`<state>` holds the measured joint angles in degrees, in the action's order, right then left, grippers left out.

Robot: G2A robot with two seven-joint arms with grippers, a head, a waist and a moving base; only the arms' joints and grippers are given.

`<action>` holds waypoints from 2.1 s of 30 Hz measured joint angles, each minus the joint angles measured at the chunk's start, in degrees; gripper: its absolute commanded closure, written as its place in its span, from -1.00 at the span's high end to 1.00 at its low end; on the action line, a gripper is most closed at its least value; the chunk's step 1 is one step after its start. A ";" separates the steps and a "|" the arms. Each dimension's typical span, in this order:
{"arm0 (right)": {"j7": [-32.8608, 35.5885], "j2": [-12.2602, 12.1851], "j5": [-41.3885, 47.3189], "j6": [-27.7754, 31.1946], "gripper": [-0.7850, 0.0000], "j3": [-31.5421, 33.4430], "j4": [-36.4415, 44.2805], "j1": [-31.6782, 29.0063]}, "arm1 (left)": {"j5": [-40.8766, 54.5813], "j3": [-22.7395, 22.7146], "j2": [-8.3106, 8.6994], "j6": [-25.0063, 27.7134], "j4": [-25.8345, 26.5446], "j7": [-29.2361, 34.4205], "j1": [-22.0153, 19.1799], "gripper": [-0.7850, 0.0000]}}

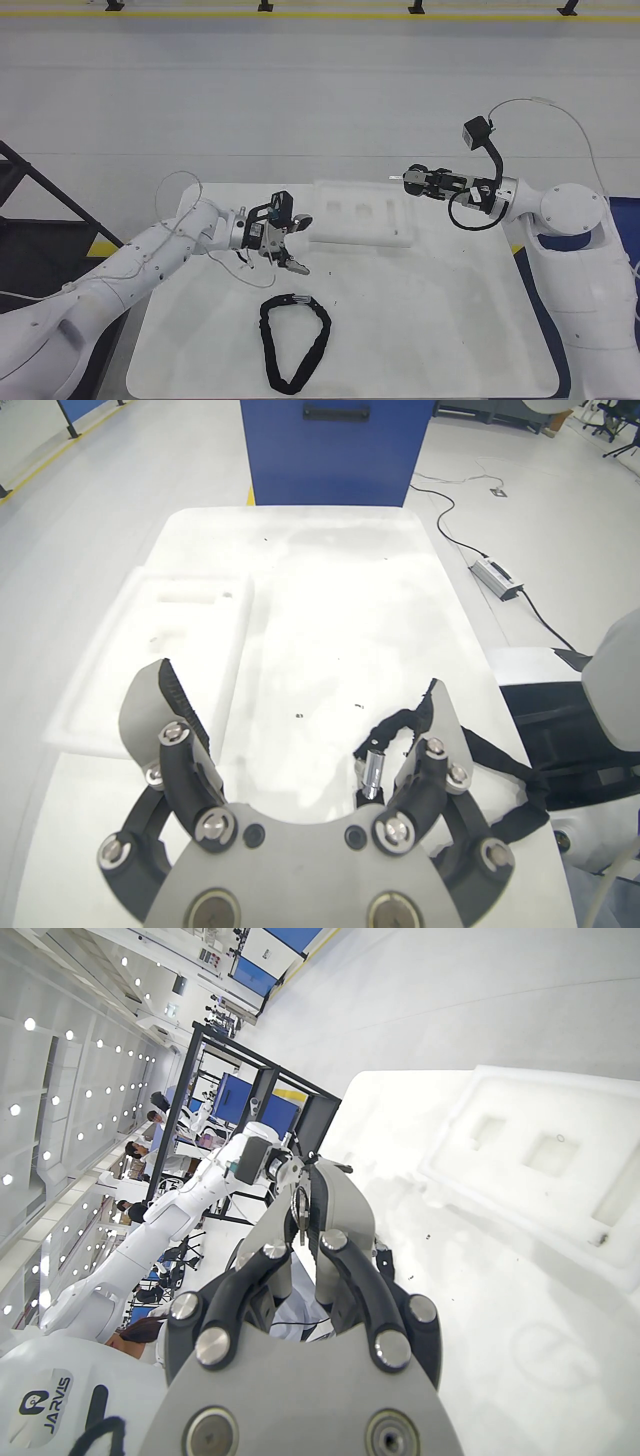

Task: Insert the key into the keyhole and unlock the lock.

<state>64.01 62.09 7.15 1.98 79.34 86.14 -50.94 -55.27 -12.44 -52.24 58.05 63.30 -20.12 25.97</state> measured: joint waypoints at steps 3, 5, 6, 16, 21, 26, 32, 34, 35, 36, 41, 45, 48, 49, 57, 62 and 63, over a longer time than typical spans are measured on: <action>0.00 0.00 0.00 0.00 -1.00 0.00 0.00 0.00 | -2.25 1.26 1.14 -0.05 2.05 0.42 0.91 1.00; 0.00 0.00 0.00 0.00 -1.00 0.00 0.00 0.00 | -3.47 2.41 1.80 -0.05 3.41 0.31 1.06 1.00; 0.00 0.00 0.00 0.00 -1.00 0.00 0.00 0.00 | -4.33 2.73 2.23 -0.05 4.34 0.26 1.31 1.00; 0.00 0.00 0.00 0.00 -1.00 0.00 0.00 0.00 | -8.61 2.70 3.79 -0.05 6.50 3.86 3.02 1.00; 0.00 0.00 0.00 0.00 -1.00 0.00 0.00 0.00 | -8.57 2.70 3.79 -0.05 6.49 3.80 3.02 1.00; 0.00 0.00 0.00 0.00 -1.00 0.00 0.00 0.00 | -8.57 2.70 3.79 -0.05 6.49 3.81 3.02 1.00; 0.00 0.00 0.00 0.00 -1.00 0.00 0.00 0.00 | -7.94 2.08 3.49 -2.03 5.93 2.39 6.18 1.00; 0.00 0.00 0.00 0.00 -1.00 0.00 0.00 0.00 | -10.46 1.96 3.18 -1.86 5.54 -0.04 7.09 1.00; 0.00 0.00 0.00 0.00 -1.00 0.00 0.00 0.00 | -12.04 1.95 3.02 -1.95 5.12 -0.87 7.38 1.00; 0.00 0.00 0.00 0.00 -1.00 0.00 0.00 0.00 | -13.72 1.89 2.77 -2.28 4.37 -2.11 7.83 1.00; 0.00 0.00 0.00 0.00 -1.00 0.00 0.00 0.00 | -20.36 1.78 1.66 -5.13 1.81 -6.67 9.25 1.00; 0.00 0.00 0.00 0.00 -1.00 0.00 0.00 0.00 | -25.05 1.75 0.86 -7.01 -0.21 -11.78 10.37 1.00; 0.00 0.00 0.00 0.00 -1.00 0.00 0.00 0.00 | -27.90 1.68 0.46 -7.54 -1.63 -14.78 10.76 1.00; 0.00 0.00 0.00 0.00 -1.00 0.00 0.00 0.00 | -28.57 1.62 0.34 -7.64 -2.00 -15.57 10.85 1.00; 0.00 0.00 0.00 0.00 -1.00 0.00 0.00 0.00 | -34.18 0.89 -0.48 -10.26 -4.17 -19.42 11.23 0.44; 0.00 0.00 0.00 0.00 -1.00 0.00 0.00 0.00 | -35.87 0.49 -1.15 -10.74 -5.22 -19.98 11.51 0.07; 0.00 0.00 0.00 0.00 -1.00 0.00 0.00 0.00 | -36.32 0.41 -1.33 -10.82 -5.40 -20.02 11.53 0.00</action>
<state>64.01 62.09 7.15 1.98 79.34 86.14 -50.94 -91.59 -12.03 -53.57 47.23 57.89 -40.14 37.50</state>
